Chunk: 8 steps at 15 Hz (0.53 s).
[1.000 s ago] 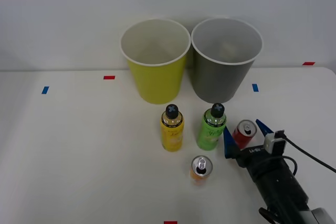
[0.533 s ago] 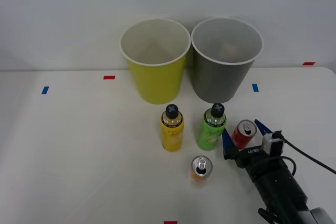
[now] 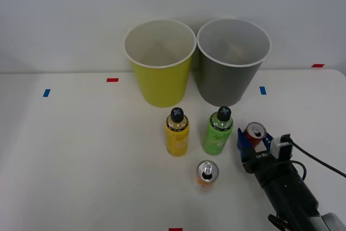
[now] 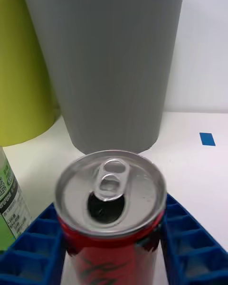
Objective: Put cans in the gray bin, plastic bottles in the light green bin
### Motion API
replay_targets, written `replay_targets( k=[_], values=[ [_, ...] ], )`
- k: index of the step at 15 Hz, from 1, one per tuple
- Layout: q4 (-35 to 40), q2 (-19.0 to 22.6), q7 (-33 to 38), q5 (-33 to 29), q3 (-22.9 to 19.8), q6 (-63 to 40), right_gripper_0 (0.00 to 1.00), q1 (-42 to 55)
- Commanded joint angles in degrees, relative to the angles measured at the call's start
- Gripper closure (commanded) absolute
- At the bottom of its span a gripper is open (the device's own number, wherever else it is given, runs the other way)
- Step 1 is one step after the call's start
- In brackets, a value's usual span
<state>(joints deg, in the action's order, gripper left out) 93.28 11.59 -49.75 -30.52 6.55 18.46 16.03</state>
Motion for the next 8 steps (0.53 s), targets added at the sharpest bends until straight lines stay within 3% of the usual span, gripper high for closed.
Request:
replay_targets(
  k=[1,8],
  values=[
    [0.1,-0.2,0.0,0.4,0.2,0.2,1.0,0.0],
    [0.0,-0.7,0.0,1.0,0.2,0.9,1.0,0.1]
  ],
)
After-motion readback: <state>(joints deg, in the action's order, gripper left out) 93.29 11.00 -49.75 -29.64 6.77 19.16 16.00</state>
